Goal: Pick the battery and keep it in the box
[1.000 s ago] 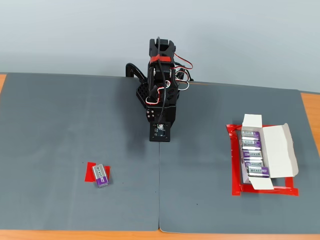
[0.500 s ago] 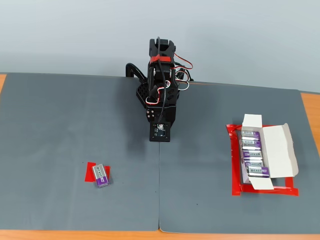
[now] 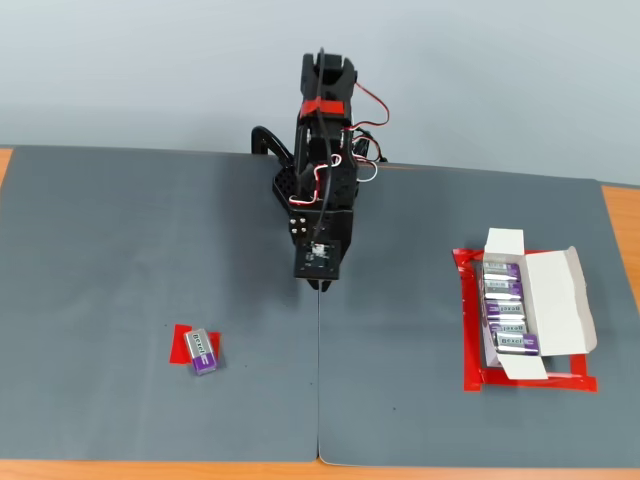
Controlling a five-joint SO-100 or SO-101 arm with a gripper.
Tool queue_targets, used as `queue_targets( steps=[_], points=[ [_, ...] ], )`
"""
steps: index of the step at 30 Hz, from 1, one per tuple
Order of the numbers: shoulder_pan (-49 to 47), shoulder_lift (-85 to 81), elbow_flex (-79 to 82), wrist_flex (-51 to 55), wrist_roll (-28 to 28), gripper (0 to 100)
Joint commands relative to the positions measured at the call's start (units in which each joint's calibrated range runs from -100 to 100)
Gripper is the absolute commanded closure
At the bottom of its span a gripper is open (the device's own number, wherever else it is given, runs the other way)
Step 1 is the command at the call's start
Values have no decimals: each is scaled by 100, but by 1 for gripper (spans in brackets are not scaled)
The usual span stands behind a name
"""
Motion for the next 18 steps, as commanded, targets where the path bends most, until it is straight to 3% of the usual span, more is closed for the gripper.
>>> queue_targets(
  steps=[1, 18],
  points=[
    [248, 681, -965, -91, 141, 98],
    [1942, 3759, -3769, -91, 1219, 98]
  ],
)
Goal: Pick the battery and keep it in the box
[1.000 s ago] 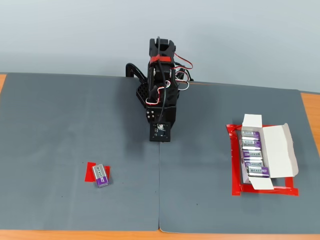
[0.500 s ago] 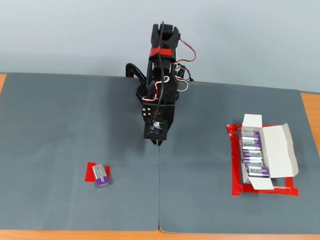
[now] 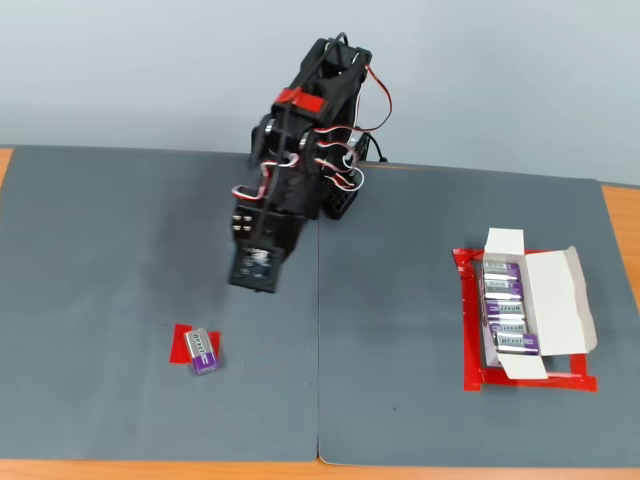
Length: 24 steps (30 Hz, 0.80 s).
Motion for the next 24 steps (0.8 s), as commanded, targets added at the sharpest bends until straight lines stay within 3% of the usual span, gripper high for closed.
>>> queue_targets(
  steps=[1, 6, 12, 17, 24],
  points=[
    [284, 640, -842, -82, 161, 98],
    [486, 1556, -1548, -177, 391, 98],
    [695, 2370, -1720, -1184, 547, 98],
    [657, 2752, -1666, -1254, 1068, 98],
    [635, 3218, -1810, -1289, 1250, 98]
  ],
)
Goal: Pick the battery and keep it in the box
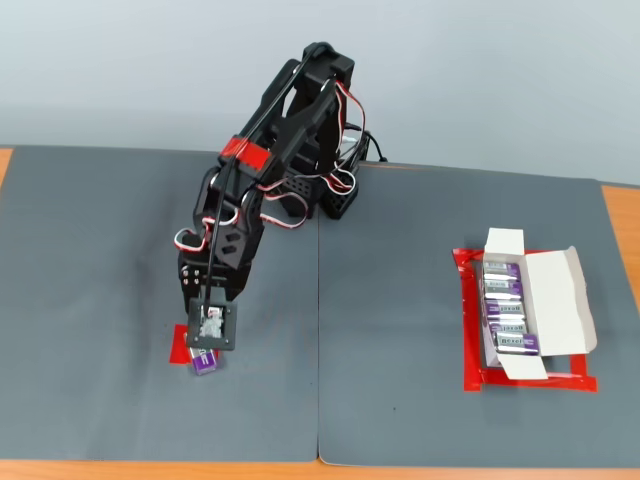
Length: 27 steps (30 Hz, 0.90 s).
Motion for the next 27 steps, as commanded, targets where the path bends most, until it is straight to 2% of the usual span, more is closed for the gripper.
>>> queue_targets(
  steps=[1, 7, 13, 15, 27],
  points=[
    [16, 108, -392, -92, 114, 98],
    [8, 464, -609, -22, 150, 96],
    [8, 710, -744, -14, 406, 78],
    [8, 769, -744, -22, 484, 75],
    [-223, 1151, -1097, -5, 499, 74]
  ],
)
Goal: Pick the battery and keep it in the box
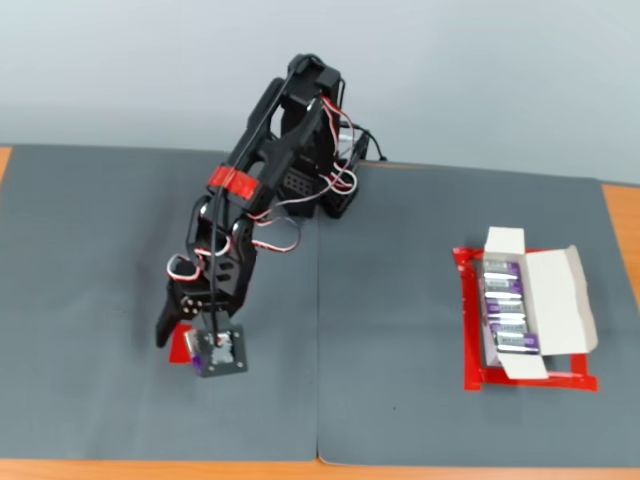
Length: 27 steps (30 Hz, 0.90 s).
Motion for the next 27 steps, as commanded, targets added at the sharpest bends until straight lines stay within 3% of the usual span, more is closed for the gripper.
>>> queue_targets(
  steps=[1, 27],
  points=[
    [-24, -22, -280, -5, 16, 74],
    [-114, 89, -225, 368, -31, 70]
  ],
)
